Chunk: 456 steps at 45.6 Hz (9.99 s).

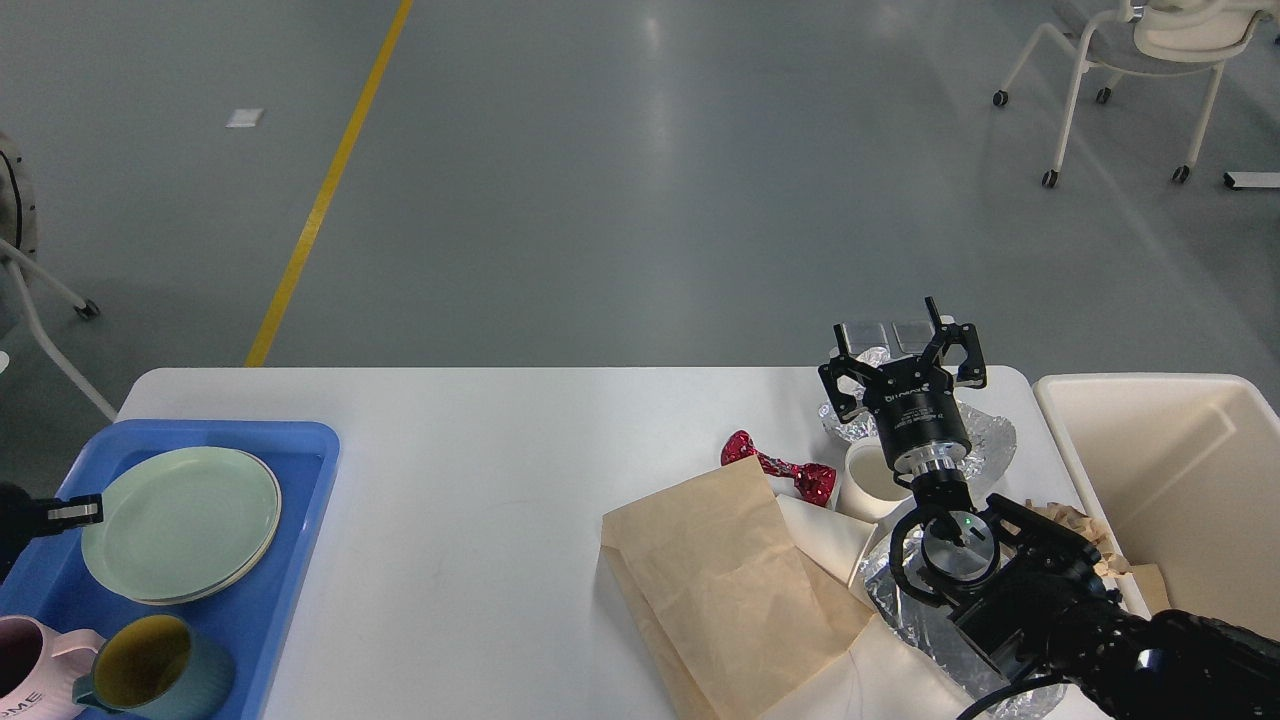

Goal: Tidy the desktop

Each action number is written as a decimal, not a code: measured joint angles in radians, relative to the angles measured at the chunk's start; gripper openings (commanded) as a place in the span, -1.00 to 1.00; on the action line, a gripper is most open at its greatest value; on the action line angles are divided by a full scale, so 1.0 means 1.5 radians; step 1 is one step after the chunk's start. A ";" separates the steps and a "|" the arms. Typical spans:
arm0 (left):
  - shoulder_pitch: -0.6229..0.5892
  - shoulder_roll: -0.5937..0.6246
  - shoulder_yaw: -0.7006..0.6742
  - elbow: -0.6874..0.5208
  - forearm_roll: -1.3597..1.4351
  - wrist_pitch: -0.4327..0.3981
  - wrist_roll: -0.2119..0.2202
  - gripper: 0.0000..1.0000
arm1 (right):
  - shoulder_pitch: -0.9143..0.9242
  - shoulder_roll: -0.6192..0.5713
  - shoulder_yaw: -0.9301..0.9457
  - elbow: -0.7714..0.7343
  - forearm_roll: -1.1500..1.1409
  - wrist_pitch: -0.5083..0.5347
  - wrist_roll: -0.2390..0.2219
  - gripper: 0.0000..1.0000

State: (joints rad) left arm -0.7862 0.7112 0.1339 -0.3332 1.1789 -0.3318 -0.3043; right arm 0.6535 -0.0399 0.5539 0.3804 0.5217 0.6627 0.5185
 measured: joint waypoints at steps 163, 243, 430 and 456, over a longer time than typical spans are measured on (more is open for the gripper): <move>0.064 -0.307 -0.690 0.013 -0.957 -0.182 0.053 0.97 | 0.000 0.000 0.000 -0.003 0.000 0.000 0.000 1.00; 0.087 -0.328 -0.695 0.013 -0.956 -0.190 0.033 0.99 | 0.000 0.002 0.002 -0.003 0.001 -0.001 0.001 1.00; 0.087 -0.329 -0.696 0.012 -0.956 -0.190 0.033 0.99 | 0.667 -0.046 -1.123 0.767 -0.345 -0.524 -0.203 1.00; 0.087 -0.329 -0.696 0.012 -0.955 -0.190 0.033 0.99 | 0.508 0.046 -1.065 0.564 -0.406 -0.679 -0.195 1.00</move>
State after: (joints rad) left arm -0.6550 0.2178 -0.9097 -0.3145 -0.2543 -0.6167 -0.2545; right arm 1.4159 0.0288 -1.0433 1.2269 -0.0871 -0.3555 0.2256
